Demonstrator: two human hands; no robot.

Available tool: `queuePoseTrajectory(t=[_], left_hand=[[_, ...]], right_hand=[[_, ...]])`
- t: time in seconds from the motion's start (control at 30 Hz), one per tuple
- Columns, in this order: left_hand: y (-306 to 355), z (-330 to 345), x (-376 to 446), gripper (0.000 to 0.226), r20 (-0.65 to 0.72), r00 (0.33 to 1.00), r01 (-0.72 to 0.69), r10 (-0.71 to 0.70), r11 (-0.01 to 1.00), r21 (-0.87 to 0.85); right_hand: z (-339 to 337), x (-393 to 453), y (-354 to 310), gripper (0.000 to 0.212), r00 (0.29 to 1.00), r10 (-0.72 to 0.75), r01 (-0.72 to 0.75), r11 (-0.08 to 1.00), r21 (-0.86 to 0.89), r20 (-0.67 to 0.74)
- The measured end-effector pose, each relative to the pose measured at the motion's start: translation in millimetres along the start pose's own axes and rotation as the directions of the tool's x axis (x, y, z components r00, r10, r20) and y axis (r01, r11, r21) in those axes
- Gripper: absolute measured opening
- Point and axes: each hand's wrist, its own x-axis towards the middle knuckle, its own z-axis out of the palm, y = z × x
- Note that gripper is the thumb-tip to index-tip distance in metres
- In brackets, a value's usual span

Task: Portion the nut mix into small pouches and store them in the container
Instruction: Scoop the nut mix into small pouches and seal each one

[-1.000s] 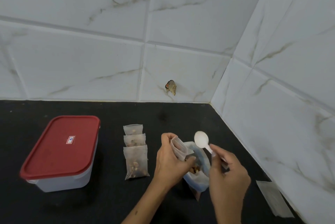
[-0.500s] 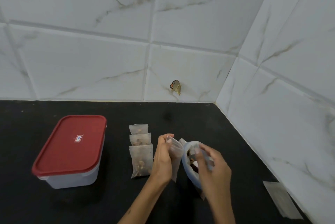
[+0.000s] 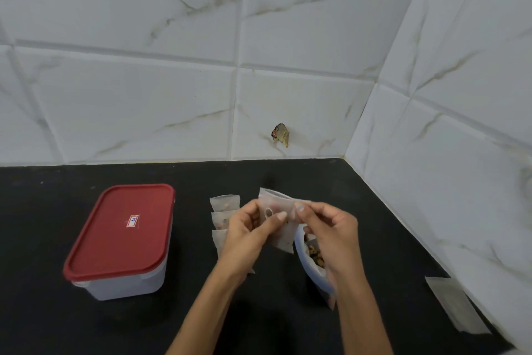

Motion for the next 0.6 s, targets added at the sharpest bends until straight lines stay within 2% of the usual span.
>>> queuePoseTrajectory(t=[0.13, 0.27, 0.5, 0.6], left_hand=[[2.2, -4.6, -4.7, 0.027, -0.015, 0.999, 0.03, -0.03, 0.999, -0.031], [0.5, -16.4, -4.6, 0.035, -0.03, 0.998, 0.051, -0.054, 0.996, -0.076], [-6.7, -27.9, -0.8, 0.02, -0.125, 0.989, 0.062, -0.08, 0.989, -0.138], [-8.8, -28.2, 0.0, 0.015, -0.155, 0.981, 0.084, -0.115, 0.978, -0.192]], right_hand=[[-1.3, 7.5, -1.6, 0.006, 1.0, 0.007, -0.008, 0.999, 0.042, 0.03], [-1.8, 13.8, 4.3, 0.009, 0.983, 0.05, -0.056, 0.998, 0.03, 0.178], [5.5, 32.6, 6.6, 0.013, 0.938, 0.135, -0.137, 0.99, -0.017, 0.32], [14.1, 35.4, 8.9, 0.01, 0.939, 0.129, -0.143, 0.989, 0.021, 0.32]])
